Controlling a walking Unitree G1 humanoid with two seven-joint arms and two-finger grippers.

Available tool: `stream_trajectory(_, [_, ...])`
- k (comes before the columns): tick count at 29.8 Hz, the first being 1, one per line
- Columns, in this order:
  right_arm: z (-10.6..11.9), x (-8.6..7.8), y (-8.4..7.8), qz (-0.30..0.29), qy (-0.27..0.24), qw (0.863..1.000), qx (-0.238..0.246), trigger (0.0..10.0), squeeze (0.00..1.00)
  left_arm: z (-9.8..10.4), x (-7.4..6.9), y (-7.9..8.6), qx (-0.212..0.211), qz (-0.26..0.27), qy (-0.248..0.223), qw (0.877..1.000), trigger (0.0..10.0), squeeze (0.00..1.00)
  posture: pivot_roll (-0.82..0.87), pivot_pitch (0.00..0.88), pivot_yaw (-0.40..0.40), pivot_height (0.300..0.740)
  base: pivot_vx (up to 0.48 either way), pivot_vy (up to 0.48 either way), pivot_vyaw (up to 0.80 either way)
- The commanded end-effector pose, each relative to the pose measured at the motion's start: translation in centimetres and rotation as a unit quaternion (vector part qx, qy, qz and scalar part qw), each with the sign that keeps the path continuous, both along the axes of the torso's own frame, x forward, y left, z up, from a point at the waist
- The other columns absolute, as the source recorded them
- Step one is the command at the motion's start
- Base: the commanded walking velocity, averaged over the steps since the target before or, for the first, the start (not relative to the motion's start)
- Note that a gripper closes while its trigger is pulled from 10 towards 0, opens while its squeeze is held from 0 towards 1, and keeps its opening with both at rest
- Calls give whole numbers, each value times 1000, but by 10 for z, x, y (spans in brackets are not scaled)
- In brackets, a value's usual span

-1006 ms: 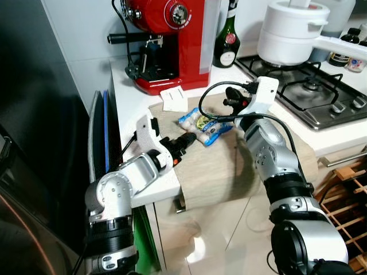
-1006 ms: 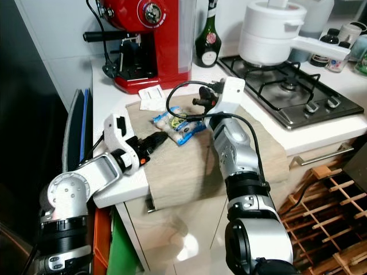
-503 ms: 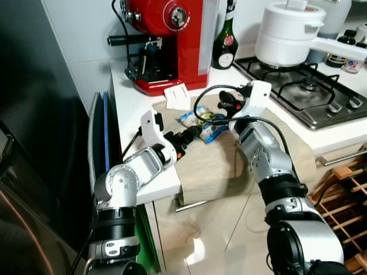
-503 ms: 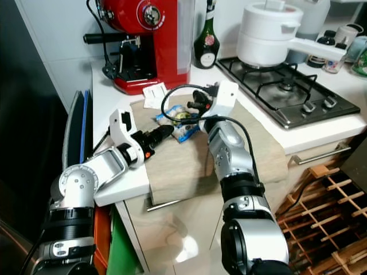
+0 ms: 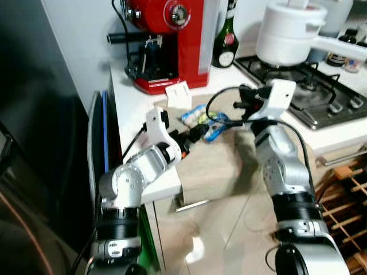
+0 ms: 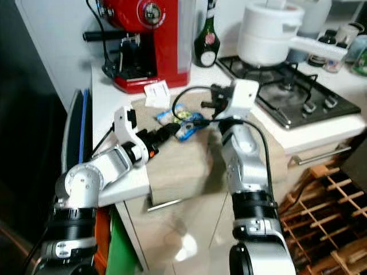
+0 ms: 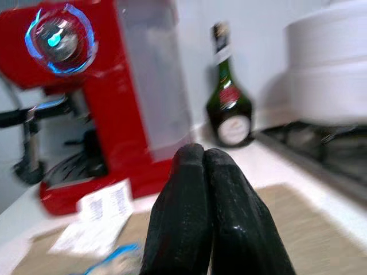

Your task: Restocking fridge

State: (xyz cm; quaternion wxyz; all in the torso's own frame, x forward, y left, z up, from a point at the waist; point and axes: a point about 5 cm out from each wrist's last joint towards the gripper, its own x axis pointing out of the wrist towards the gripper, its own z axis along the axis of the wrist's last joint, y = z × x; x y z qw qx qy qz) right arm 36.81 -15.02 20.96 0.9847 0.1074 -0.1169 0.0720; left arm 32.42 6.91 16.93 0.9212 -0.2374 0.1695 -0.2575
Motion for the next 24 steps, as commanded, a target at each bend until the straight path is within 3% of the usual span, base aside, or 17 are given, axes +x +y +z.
stream_trajectory(1, [9,2,-10,-22,-15,1000,-2,10000,0,4,-1,-1,36,-6,-38,999,10000,0,-91,0,23,740,0,0,0])
stream_trajectory(5, [11,2,-20,-40,-13,999,-15,10000,0,2,-8,-9,128,-45,-99,986,10000,0,-81,0,18,740,0,0,0])
stream_trajectory(7, [11,1,-22,-42,-12,999,-15,10000,0,-1,-10,-11,144,-56,-101,983,10000,0,-81,0,18,740,0,0,0])
stream_trajectory(8, [8,0,-23,-44,-7,999,-16,10000,0,-13,-16,-14,196,-77,-106,972,10000,0,-72,0,13,740,0,0,0])
stream_trajectory(10, [7,0,-24,-45,-5,999,-16,10000,0,-17,-18,-15,215,-86,-112,966,10000,0,-72,0,13,740,0,0,0])
stream_trajectory(11, [4,-1,-23,-45,-1,999,-17,10000,0,-22,-23,-20,254,-111,-134,952,10000,0,-74,0,14,740,0,0,0])
stream_trajectory(16, [4,-1,-23,-44,2,999,-17,10000,0,-26,-28,-24,282,-139,-152,937,10000,0,-76,0,14,740,0,0,0])
stream_trajectory(20, [3,-2,-23,-41,4,999,-20,10000,0,-32,-33,-20,301,-161,-142,929,10000,0,-77,0,15,740,0,0,0])
stream_trajectory(24, [3,-4,-24,-39,5,999,-21,10000,0,-38,-41,2,330,-178,-118,919,10000,0,-78,0,17,740,0,0,0])
